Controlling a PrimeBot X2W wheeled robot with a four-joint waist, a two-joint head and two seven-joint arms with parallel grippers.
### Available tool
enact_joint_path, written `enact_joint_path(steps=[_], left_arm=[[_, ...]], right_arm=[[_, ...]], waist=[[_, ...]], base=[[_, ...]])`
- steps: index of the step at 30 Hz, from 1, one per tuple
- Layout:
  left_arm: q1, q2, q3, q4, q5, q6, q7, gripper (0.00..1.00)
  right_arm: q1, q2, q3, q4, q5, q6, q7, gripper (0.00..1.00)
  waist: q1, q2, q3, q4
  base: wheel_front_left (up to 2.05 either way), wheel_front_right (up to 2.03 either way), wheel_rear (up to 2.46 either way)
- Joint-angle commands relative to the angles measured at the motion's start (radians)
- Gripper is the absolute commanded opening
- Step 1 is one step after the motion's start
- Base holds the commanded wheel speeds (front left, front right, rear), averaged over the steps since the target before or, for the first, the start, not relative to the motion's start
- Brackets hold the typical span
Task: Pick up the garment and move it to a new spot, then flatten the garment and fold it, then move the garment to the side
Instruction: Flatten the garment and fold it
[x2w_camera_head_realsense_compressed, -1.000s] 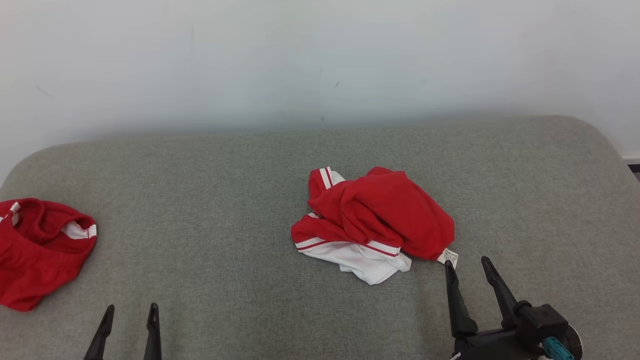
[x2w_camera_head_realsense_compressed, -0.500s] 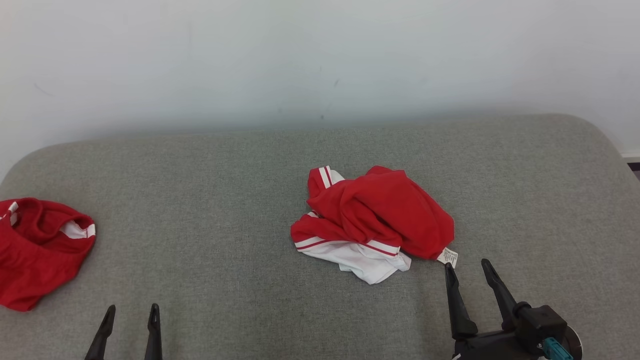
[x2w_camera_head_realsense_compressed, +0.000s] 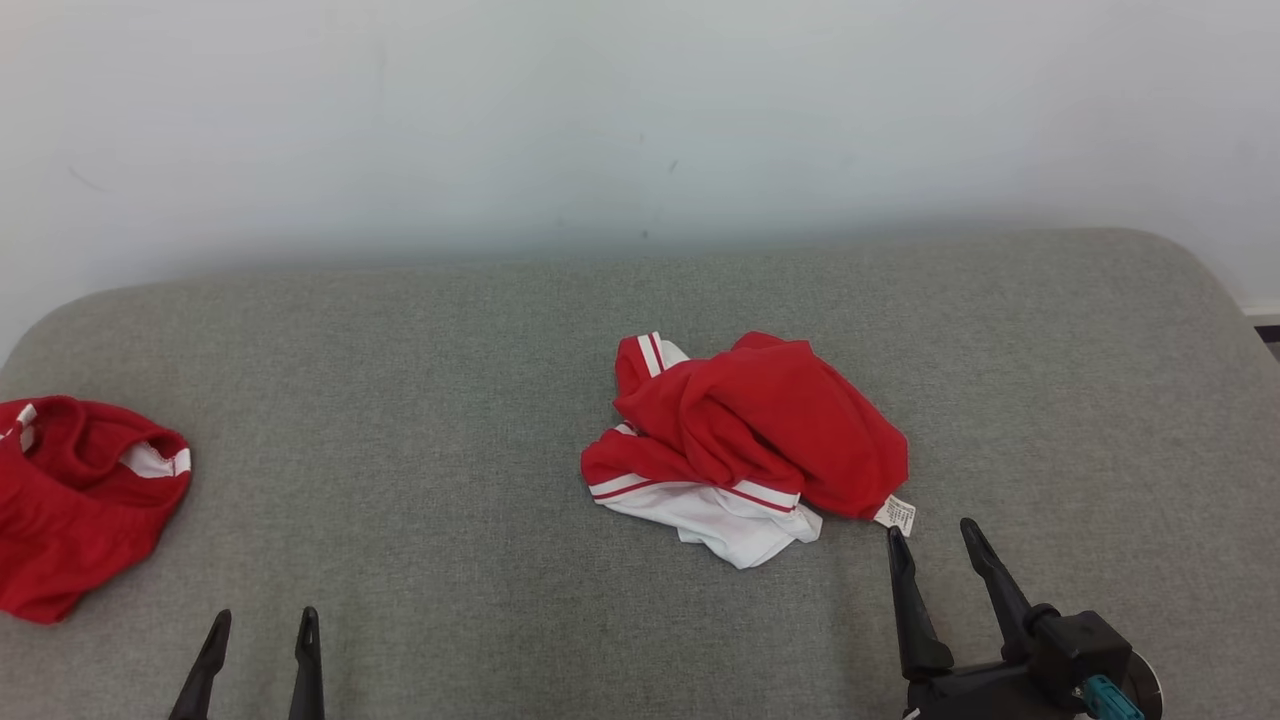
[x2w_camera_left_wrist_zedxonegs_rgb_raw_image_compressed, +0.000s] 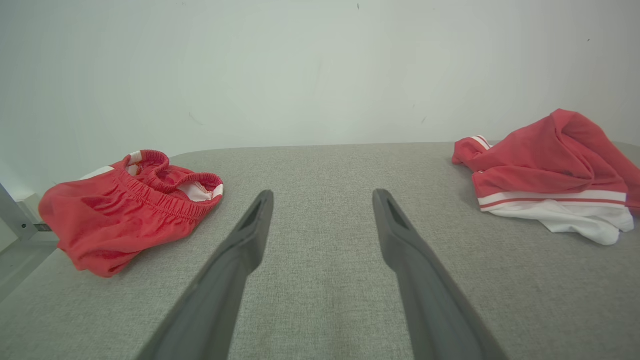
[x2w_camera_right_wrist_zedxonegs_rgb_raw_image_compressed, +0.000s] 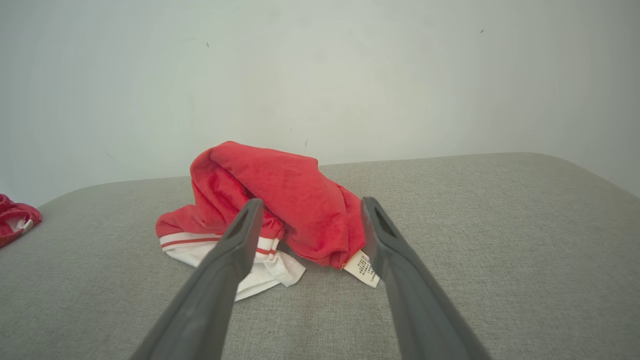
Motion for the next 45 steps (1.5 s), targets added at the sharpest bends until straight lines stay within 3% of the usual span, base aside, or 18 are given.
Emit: enact_joint_path(steps=[1,12,30,45], left_arm=[[0.001,0.000,0.003,-0.001,-0.003,0.001,-0.003,1.00],[-0.049,-0.003,0.015,0.029,-0.028,0.001,-0.004,1.00],[-0.358,0.099,-0.204,0.252,-0.120,0.001,-0.003,1.00],[-0.506,0.151,-0.396,0.441,-0.222,0.001,-0.003,1.00]], right_arm=[[0.003,0.002,0.003,0.001,0.000,-0.002,-0.001,1.00],[-0.017,0.003,0.023,0.006,0.005,-0.002,-0.001,1.00],[-0.074,0.003,0.027,-0.015,0.047,-0.002,-0.001,1.00],[-0.108,0.003,0.040,-0.026,0.095,-0.002,-0.001,1.00]], waist=[[0.0000,0.0000,-0.001,-0.002],[0.0000,0.0000,0.014,-0.059],[0.0000,0.0000,0.175,-0.243],[0.0000,0.0000,0.264,-0.317]], base=[[0.00,0.00,0.00],[0.00,0.00,0.00],[0.00,0.00,0.00],[0.00,0.00,0.00]])
